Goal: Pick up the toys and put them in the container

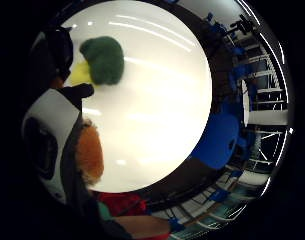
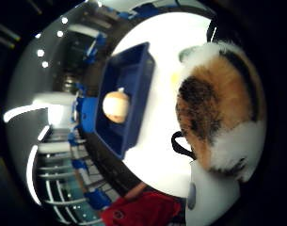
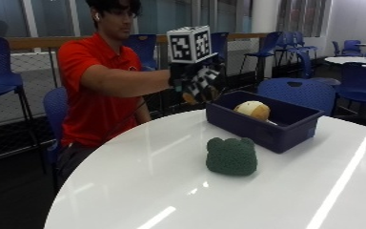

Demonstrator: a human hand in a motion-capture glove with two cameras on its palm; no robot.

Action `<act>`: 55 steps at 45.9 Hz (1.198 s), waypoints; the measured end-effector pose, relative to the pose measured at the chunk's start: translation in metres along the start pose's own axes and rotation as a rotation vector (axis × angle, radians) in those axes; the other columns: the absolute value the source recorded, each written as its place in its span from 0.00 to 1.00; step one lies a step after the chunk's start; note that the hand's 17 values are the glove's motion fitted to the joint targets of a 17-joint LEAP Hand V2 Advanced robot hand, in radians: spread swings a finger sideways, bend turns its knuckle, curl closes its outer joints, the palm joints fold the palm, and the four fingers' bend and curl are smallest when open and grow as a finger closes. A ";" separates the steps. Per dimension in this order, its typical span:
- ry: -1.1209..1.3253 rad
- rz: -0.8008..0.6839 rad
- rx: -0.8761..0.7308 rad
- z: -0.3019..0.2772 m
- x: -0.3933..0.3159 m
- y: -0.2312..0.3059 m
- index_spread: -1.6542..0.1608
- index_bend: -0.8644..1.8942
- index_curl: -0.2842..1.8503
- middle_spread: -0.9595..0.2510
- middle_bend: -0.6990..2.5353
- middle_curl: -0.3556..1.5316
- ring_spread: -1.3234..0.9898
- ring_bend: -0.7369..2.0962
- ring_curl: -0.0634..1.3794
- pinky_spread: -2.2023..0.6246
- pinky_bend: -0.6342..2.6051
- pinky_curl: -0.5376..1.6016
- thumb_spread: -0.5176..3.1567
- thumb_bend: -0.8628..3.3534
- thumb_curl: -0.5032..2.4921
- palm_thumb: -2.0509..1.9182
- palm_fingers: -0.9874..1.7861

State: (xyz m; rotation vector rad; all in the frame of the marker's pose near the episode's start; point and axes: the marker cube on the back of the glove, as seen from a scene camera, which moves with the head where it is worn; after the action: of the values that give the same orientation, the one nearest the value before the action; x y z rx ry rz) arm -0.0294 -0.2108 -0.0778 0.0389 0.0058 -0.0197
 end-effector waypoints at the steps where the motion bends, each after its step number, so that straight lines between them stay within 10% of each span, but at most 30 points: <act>1: -0.002 -0.013 0.002 -0.003 -0.009 -0.006 0.70 0.43 0.42 0.44 0.40 0.47 0.35 0.57 0.35 0.63 0.48 0.45 0.33 0.25 0.42 0.69 0.70; 26: -0.036 -0.310 -0.072 0.039 -0.255 -0.061 0.69 0.42 0.52 0.39 0.40 0.56 0.34 0.59 0.41 0.62 0.51 0.47 0.28 0.23 0.47 0.69 0.67; 32: -0.033 -0.316 -0.163 0.044 -0.253 -0.056 0.69 0.34 0.51 0.40 0.37 0.56 0.36 0.60 0.42 0.62 0.55 0.48 0.33 0.21 0.46 0.65 0.60; 37: 0.015 -0.306 -0.189 0.042 -0.236 -0.052 0.71 0.33 0.46 0.54 0.31 0.52 0.46 0.47 0.39 0.70 0.56 0.50 0.39 0.17 0.39 0.54 0.25; 55: 0.058 -0.104 -0.093 0.020 -0.111 -0.066 0.72 0.35 0.34 0.70 0.26 0.44 0.56 0.34 0.26 0.79 0.49 0.43 0.43 0.19 0.31 0.49 0.28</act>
State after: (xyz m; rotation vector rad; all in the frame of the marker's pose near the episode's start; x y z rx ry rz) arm -0.1421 -0.2752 -0.0593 -0.0537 0.0668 -0.1225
